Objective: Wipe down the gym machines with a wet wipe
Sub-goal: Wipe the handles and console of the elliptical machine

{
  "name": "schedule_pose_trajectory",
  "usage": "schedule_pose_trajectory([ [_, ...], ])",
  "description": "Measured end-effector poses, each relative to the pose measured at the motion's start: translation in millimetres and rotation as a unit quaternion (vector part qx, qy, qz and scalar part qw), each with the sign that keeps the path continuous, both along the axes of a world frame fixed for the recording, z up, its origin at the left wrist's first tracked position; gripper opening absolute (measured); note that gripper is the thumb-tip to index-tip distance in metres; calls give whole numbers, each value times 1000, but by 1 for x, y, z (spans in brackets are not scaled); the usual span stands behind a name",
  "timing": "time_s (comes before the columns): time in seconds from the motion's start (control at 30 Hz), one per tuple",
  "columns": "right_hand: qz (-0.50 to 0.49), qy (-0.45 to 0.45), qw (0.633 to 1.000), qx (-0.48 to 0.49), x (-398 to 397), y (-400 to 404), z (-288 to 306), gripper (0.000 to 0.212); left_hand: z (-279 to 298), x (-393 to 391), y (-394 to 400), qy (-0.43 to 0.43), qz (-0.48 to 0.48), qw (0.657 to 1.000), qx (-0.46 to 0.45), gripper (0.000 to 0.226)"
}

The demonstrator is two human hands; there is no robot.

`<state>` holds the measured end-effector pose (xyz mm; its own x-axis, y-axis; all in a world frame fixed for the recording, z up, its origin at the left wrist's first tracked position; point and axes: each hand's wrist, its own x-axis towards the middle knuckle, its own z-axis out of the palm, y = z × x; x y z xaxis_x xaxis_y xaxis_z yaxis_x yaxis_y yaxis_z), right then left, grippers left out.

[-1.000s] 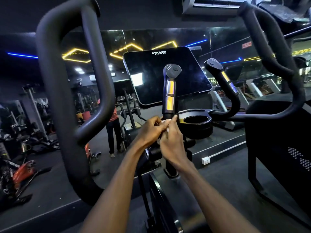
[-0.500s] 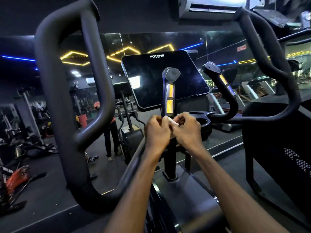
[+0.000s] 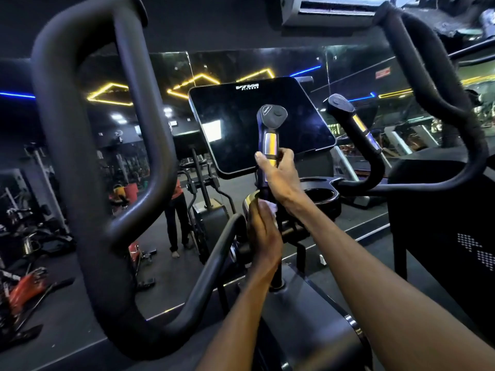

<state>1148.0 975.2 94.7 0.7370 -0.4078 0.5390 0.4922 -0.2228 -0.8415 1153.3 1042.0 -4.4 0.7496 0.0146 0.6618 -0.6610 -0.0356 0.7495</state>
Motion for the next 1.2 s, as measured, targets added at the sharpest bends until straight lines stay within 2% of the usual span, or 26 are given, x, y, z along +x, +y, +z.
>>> schedule_pose_trajectory([
  [0.07,-17,-20,999,-26,7,6,-11,37,-13,1,10,27,17,998,48,36],
  [0.13,-37,-63,997,-19,13,8,-19,29,-22,8,19,49,34,994,88,49],
  [0.27,-53,-109,993,1,16,12,-21,23,-34,41,20,53,15,997,61,70],
  [0.37,-56,-126,990,5,17,13,-22,20,-39,62,15,77,-13,995,66,58],
  [0.4,-54,-129,990,5,17,13,-22,19,-38,67,12,86,-16,994,62,60],
  [0.5,-44,-136,990,5,17,13,-22,17,-29,61,10,190,-97,975,-66,107],
  [0.53,-44,-137,990,5,17,13,-22,17,-28,57,10,200,-101,971,-86,108],
  [0.67,-35,-129,991,2,13,14,-21,18,-21,21,13,174,-22,981,-78,57],
  [0.8,-52,-80,995,-9,8,14,-19,24,-13,-2,19,142,16,989,-25,51],
  [0.9,-60,-16,998,-28,-5,18,-17,28,1,-23,31,129,5,991,-44,42],
  [0.93,-82,9,995,-51,-9,20,-18,31,7,-30,36,133,-3,989,-62,39],
  [1.0,-188,49,974,-115,-24,25,-23,40,18,-40,45,131,-1,987,-98,37],
  [1.07,-254,11,961,-112,-46,36,-28,36,32,-47,56,100,23,986,-131,39],
  [1.1,-231,-13,968,-96,-53,40,-30,25,38,-51,61,81,24,986,-141,41],
  [1.17,-121,-28,989,-78,-65,52,-29,6,51,-59,70,60,-3,988,-144,43],
  [1.2,-56,-21,996,-67,-69,59,-27,8,57,-68,75,65,-29,987,-145,43],
])
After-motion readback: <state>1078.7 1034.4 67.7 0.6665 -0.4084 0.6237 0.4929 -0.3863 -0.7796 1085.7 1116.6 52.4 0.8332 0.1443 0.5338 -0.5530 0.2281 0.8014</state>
